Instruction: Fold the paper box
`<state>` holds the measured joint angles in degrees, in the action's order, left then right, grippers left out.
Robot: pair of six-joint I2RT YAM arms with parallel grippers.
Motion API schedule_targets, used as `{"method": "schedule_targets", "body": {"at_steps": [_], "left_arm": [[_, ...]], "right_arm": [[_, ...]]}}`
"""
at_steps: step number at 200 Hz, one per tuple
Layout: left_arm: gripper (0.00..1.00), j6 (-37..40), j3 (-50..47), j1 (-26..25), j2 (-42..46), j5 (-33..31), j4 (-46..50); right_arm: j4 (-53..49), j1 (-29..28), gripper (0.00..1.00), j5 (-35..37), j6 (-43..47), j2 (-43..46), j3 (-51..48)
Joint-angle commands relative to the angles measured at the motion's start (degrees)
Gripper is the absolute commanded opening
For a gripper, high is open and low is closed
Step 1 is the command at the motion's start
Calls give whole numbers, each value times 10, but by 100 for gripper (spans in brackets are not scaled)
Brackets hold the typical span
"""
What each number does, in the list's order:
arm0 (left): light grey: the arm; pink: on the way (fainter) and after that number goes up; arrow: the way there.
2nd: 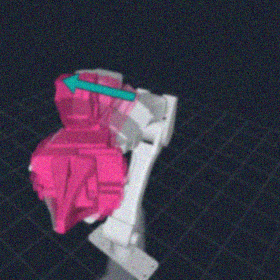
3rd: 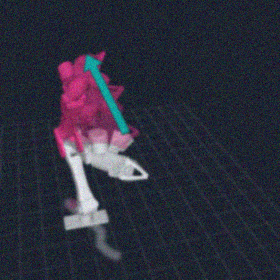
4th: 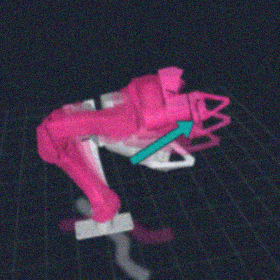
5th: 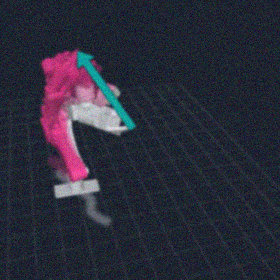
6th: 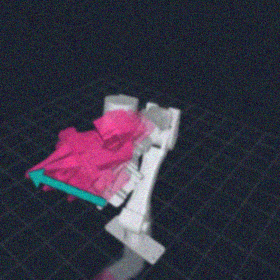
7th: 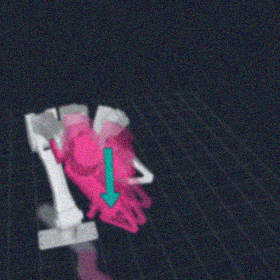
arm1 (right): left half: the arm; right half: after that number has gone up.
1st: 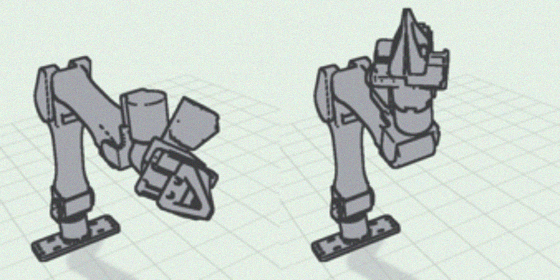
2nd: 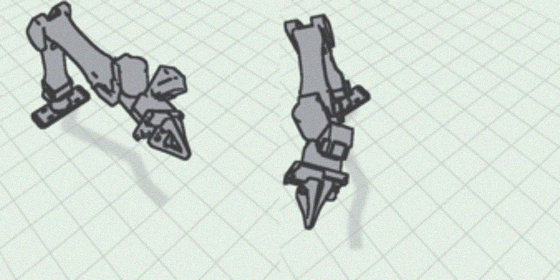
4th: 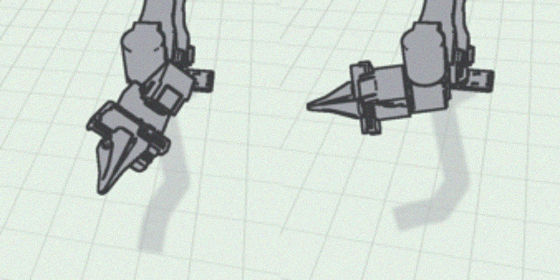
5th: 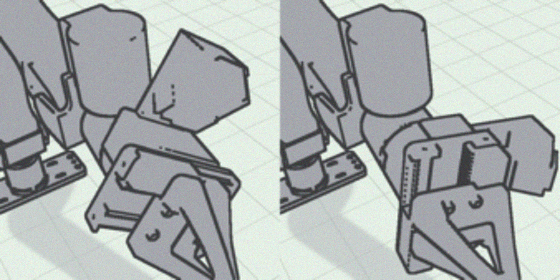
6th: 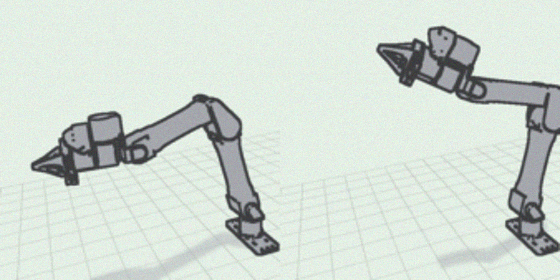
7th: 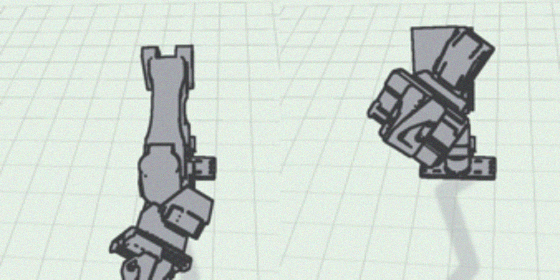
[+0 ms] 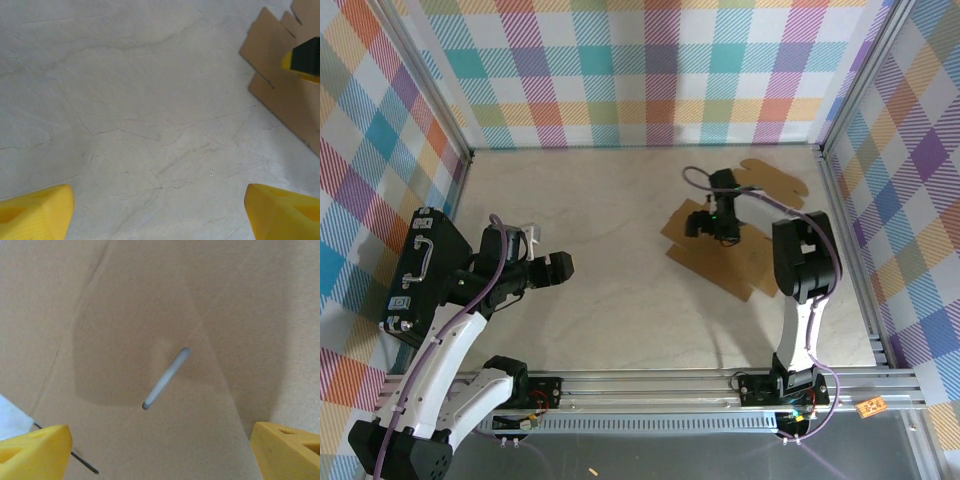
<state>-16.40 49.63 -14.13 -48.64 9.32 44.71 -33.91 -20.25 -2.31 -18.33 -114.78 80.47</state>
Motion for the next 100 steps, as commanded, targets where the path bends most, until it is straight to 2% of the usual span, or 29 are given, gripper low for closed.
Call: {"method": "schedule_targets", "body": {"at_steps": [1,27,50,77,100], "left_arm": [[88,9,-8,-1,7,-9,0],[88,-11,-4,-1,12,-4,4],[88,-40,2,-1,25,47,-9],[88,-76,8,-1,34,35,-19],[88,-125,4,-1,32,62,-68]], "right_arm": [[-52,-65,92,-24,7,-33,3],[-50,-139,92,-13,0,-38,9],[-53,-185,92,2,0,-14,9],[-41,-192,93,19,-16,59,-16],[-32,-189,95,49,-28,131,-46]]}}
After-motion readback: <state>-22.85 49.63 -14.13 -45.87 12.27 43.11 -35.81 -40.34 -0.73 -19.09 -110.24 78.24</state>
